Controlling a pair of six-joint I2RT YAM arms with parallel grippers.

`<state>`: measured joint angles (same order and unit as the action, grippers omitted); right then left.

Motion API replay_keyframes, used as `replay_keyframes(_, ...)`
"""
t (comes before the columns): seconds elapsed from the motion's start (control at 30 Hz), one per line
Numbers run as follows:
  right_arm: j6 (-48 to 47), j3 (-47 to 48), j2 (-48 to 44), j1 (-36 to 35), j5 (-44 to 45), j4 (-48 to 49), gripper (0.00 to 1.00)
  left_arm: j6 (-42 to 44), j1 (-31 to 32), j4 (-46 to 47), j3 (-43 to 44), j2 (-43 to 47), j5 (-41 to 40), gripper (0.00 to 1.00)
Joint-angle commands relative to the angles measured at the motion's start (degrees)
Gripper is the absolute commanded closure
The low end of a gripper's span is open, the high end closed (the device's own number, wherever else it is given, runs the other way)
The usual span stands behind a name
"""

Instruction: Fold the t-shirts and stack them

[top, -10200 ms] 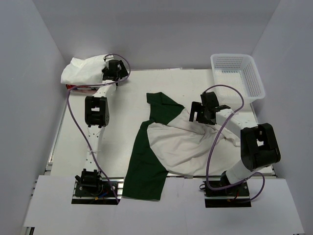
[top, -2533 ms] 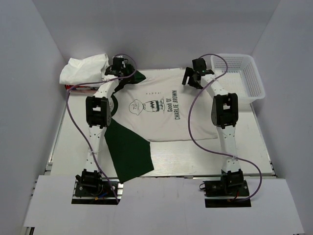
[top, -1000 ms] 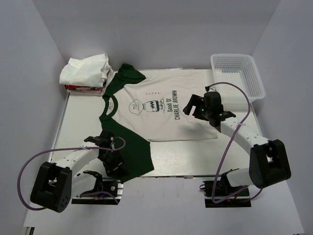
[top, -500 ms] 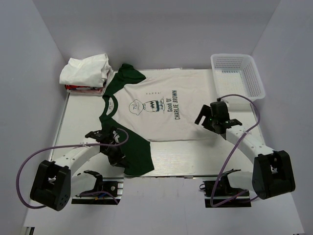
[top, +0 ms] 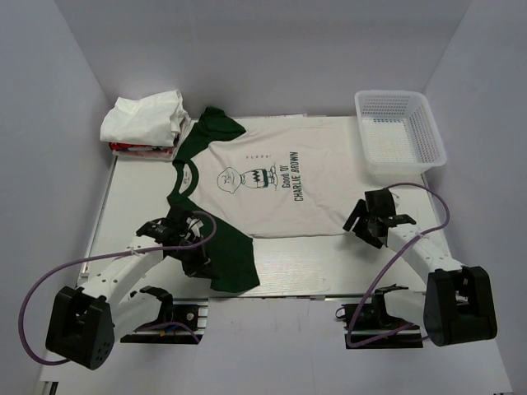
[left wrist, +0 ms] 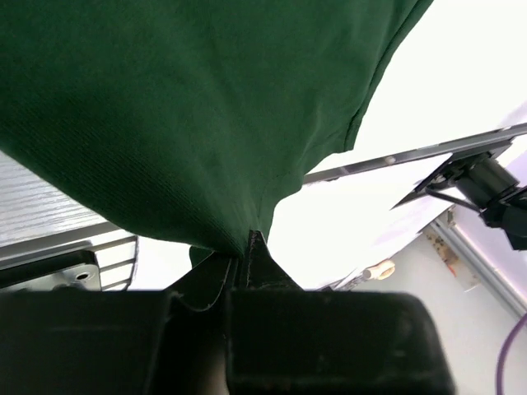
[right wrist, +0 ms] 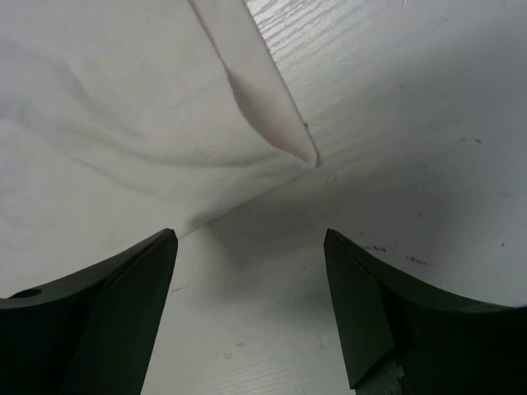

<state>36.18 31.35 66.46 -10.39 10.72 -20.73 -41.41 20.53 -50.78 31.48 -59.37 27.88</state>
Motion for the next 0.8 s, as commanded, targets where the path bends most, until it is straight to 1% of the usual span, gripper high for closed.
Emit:
replay_keyframes(0.0,-0.2,0.6,1.0,1.2,-0.3,2.4,0.23,2.0,0.3,-1.6,1.4,0.3,1.6,1.0)
replay_keyframes(0.13,-0.4,0.3,3.4,2.0,0.8,3.3,0.24,2.6,0.3,-2.2,2.4,0.3,1.6,1.0)
replay_keyframes(0.23,-0.6,-1.3,5.2,2.6,1.1,5.8,0.24,2.6,0.3,-2.2,2.4,0.9,1.6,1.0)
replay_keyframes(0.27,-0.9,-1.4,6.1,2.7,0.1,7.4,0.26,2.6,0.3,-2.2,1.8,0.9,1.6,1.0)
replay_keyframes(0.37,-1.2,-1.3,8.9,2.8,-0.8,8.2,0.32,2.0,0.3,-2.2,0.6,1.5,1.6,1.0)
replay_keyframes(0.43,-1.5,-1.8,9.4,3.1,-1.8,9.0,0.4,2.0,0.3,-2.7,0.6,2.7,1.6,1.0)
replay_keyframes(0.47,-1.5,-1.9,9.0,3.1,-1.9,9.1,0.46,0.9,0.3,-3.3,0.6,2.7,0.4,1.0)
replay_keyframes(0.5,-1.6,-2.2,8.8,3.1,-2.2,8.3,0.66,0.9,0.3,-3.9,1.3,2.7,-0.2,1.0)
replay_keyframes(0.57,-2.3,-2.3,6.2,3.0,-2.2,5.9,0.9,0.4,0.3,-5.5,1.9,3.2,-0.2,1.0)
replay_keyframes(0.6,-2.6,-2.2,5.3,2.9,-2.4,3.7,1.0,0.4,0.3,-6.0,1.9,4.0,0.3,1.0)
replay_keyframes(0.73,-4.6,-2.0,-2.0,2.9,-2.7,-4.7,1.0,-0.8,0.3,-7.8,1.9,7.3,1.5,1.0)
replay_keyframes(0.77,-5.2,-1.8,-2.8,2.8,-2.9,-5.5,1.0,-1.3,0.3,-7.8,1.9,7.3,2.1,1.0)
